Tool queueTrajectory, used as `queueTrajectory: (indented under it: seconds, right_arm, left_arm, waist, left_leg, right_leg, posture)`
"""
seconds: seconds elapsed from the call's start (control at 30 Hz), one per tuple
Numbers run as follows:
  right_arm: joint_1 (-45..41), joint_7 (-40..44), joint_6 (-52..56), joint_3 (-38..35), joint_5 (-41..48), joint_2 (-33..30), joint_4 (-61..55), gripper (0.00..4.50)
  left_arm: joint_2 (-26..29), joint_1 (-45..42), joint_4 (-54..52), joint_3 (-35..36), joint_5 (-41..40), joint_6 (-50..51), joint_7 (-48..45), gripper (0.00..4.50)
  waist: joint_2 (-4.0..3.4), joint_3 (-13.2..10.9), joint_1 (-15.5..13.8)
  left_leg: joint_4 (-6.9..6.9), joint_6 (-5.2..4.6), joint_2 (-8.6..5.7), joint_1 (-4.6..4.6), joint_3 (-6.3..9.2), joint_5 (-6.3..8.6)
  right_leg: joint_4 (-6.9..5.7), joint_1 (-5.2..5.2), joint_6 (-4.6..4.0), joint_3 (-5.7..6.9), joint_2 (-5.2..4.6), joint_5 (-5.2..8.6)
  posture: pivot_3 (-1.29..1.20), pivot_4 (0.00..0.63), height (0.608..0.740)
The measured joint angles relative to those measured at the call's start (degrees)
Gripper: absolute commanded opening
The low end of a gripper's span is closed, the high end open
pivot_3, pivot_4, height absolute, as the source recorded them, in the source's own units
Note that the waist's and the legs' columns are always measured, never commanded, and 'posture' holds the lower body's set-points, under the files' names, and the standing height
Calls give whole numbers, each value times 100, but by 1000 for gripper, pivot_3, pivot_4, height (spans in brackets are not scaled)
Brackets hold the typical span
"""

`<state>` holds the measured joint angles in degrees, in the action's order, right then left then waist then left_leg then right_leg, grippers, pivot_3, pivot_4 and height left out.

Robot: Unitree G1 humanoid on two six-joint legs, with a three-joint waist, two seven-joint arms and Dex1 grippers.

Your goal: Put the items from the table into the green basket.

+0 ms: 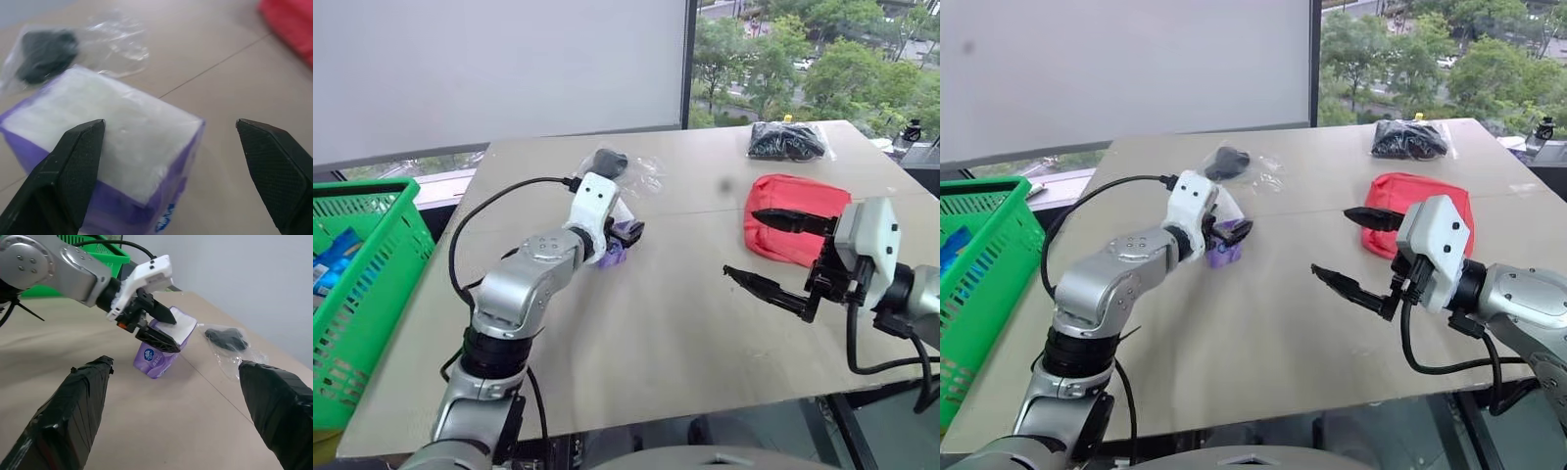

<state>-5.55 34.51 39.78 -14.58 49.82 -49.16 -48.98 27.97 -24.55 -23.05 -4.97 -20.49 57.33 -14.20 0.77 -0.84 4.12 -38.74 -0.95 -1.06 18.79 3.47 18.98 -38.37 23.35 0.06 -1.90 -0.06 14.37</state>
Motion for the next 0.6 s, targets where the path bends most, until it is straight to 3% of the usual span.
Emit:
queueTrajectory:
  seconds: [0.17,0.37,0.6]
  right_arm:
    - [13,0,-3,0,1,-4,0,4500]
    - [1,-14,-2,9,25,-4,-1,4500]
    - [-59,3,-3,23,23,-11,5,4500]
  left_arm:
    - [85,516,-85,351,264,-421,80,4404]
    - [-374,1039,-657,430,358,-533,344,4404]
    - [-548,1099,-471,445,417,-496,422,4404]
  waist:
    - [0,-1,-27]
    - [2,-2,-78]
    - [3,-3,-97]
  left_leg:
    - [0,-3,0,-6,0,1]
    - [-1,-11,2,-2,3,6]
    - [0,-12,2,-3,1,7]
  right_leg:
    - [2,0,2,0,0,0]
    - [14,0,5,4,-2,-1]
    - [14,-1,5,6,1,-1]
  posture:
    - [-154,0,740]
    - [-139,0,740]
    - [-134,0,740]
